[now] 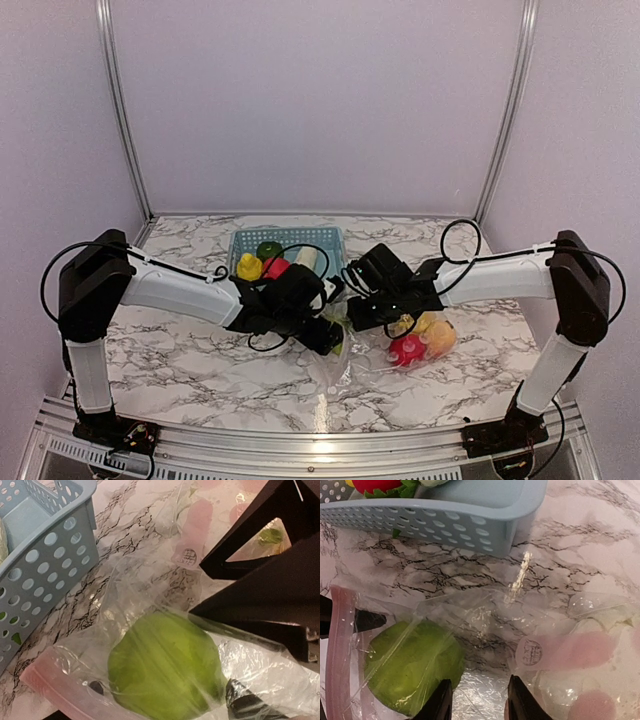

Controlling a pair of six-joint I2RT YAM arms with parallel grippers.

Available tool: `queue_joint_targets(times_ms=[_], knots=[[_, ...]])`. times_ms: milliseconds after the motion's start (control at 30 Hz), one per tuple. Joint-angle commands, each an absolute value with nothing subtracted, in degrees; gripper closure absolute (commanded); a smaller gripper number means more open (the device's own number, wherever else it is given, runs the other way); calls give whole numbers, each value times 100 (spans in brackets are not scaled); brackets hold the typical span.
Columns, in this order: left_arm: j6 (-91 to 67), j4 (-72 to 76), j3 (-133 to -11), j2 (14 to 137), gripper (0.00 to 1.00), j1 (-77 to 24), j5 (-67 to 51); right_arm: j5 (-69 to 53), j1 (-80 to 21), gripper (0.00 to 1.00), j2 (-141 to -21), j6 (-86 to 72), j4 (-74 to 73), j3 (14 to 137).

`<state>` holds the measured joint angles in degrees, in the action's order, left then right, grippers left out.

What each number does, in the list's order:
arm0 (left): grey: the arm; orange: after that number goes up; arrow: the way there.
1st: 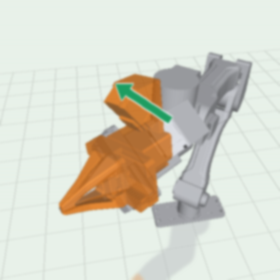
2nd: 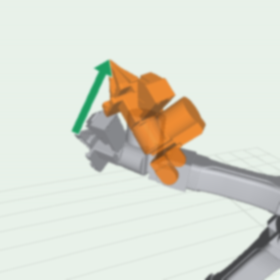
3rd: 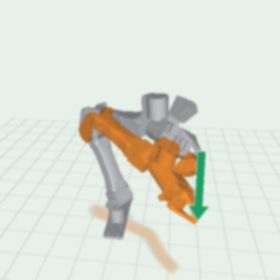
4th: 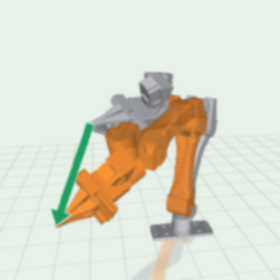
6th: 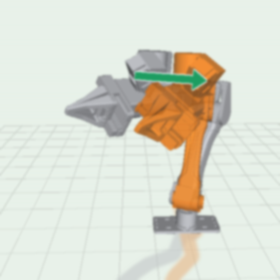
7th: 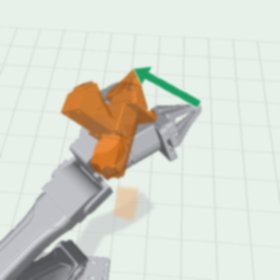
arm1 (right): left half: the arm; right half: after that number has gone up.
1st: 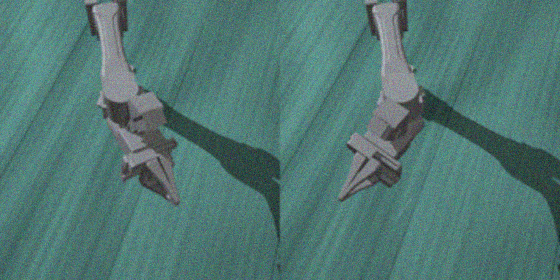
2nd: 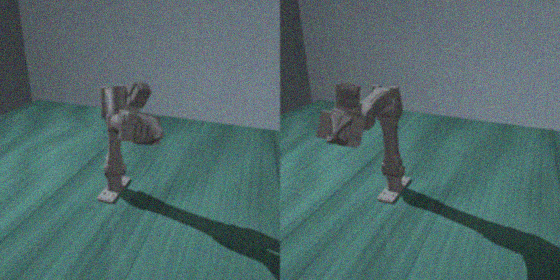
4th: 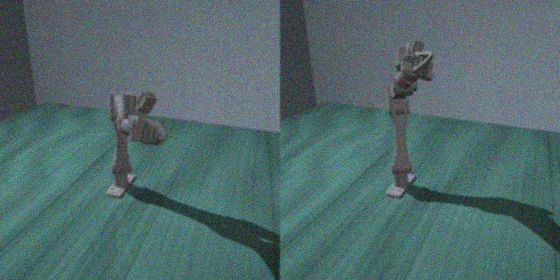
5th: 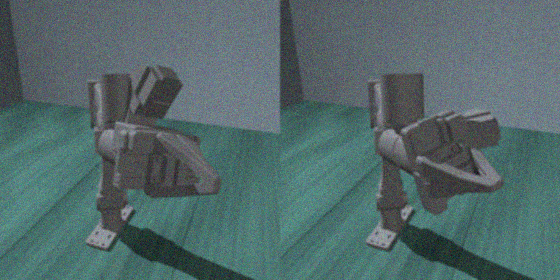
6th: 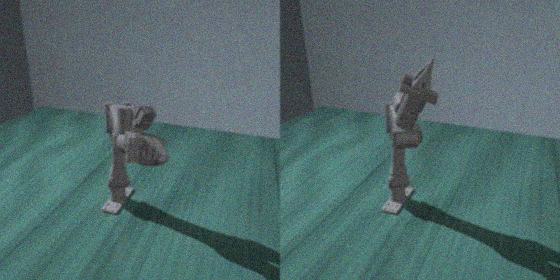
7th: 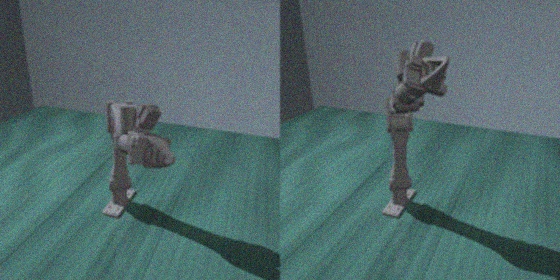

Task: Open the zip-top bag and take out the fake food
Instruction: Pick up the fake fruit from the zipper food storage bag.

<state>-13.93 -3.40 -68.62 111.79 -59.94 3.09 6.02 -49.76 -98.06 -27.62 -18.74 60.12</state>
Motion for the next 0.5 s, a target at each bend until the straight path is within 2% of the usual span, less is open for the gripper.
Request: queue_joint_targets(times_ms=[0,300,467], knots=[[-1457,-419,-7099,11356,13,-6016,434,407,-5104,62,-9911,-2645,-1756,6108],[-1540,-614,-7321,11613,11,-6018,505,414,-5177,56,-9982,-2652,-1762,6117],[-1564,-660,-7322,11682,15,-6015,552,465,-5177,54,-9961,-2713,-1793,6112]])
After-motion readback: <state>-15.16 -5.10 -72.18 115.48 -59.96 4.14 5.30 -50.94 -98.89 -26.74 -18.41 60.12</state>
